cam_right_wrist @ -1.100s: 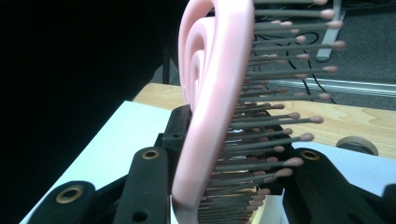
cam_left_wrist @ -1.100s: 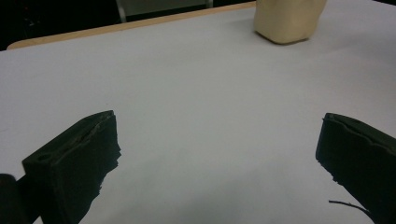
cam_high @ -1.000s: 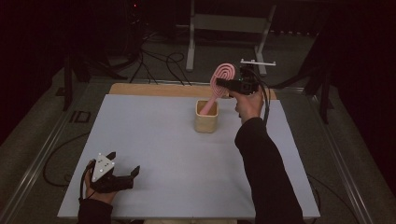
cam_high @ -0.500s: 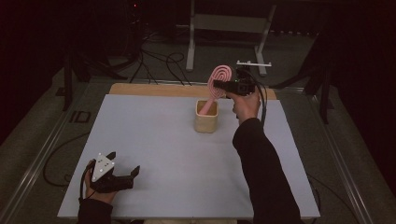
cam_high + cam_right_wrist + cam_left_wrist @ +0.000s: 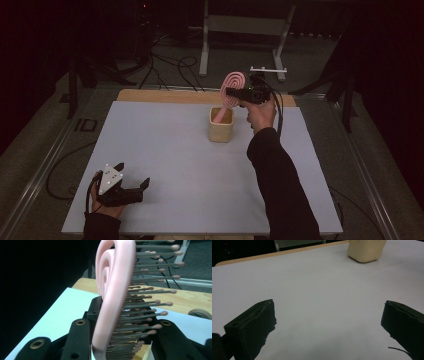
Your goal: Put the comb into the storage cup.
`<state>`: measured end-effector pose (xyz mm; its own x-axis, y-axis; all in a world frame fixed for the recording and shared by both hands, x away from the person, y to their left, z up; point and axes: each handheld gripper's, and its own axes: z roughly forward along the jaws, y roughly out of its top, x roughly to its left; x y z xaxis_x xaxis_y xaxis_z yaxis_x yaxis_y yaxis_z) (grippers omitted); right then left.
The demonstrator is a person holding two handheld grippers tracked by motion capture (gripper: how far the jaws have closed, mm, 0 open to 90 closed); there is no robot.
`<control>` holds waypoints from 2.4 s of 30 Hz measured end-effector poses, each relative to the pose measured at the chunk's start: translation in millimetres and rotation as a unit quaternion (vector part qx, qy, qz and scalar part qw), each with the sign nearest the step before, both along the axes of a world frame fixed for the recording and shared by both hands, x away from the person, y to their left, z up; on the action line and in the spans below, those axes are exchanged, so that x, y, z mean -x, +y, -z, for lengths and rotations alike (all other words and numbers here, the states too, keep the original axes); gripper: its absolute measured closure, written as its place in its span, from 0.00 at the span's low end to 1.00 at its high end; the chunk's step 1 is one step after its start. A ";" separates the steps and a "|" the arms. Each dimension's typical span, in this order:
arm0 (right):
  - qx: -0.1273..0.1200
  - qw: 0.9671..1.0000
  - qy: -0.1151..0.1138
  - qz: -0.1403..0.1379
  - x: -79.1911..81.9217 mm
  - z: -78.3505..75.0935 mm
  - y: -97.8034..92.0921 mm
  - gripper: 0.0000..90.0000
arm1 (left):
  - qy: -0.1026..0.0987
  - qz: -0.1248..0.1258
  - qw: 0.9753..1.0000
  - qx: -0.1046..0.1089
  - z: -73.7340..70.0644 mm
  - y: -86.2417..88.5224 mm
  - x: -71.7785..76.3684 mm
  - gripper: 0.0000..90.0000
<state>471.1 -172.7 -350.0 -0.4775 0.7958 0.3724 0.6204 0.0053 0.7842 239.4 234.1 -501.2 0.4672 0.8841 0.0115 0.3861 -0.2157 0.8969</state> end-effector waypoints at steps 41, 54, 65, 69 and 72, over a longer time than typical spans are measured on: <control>0.023 1.000 0.014 -0.003 -1.3 22.0 12.0 0.70 | 0.000 0.000 1.000 -0.002 0.1 -0.6 0.1 0.00; 0.027 0.999 0.020 -0.003 -2.0 32.3 14.2 0.70 | 0.001 0.000 1.000 -0.003 0.2 -0.8 0.0 0.00; 0.027 0.999 0.022 -0.001 -1.9 36.2 16.0 0.70 | 0.001 0.001 1.000 -0.003 0.4 -0.8 -0.3 0.00; 0.026 0.999 0.022 -0.003 -2.3 37.8 18.2 0.70 | 0.001 0.002 1.000 -0.004 0.5 -1.4 -0.4 0.00; 0.026 0.999 0.023 -0.004 -2.6 39.0 20.4 0.69 | 0.001 0.001 1.000 -0.003 0.4 -0.9 -0.3 0.00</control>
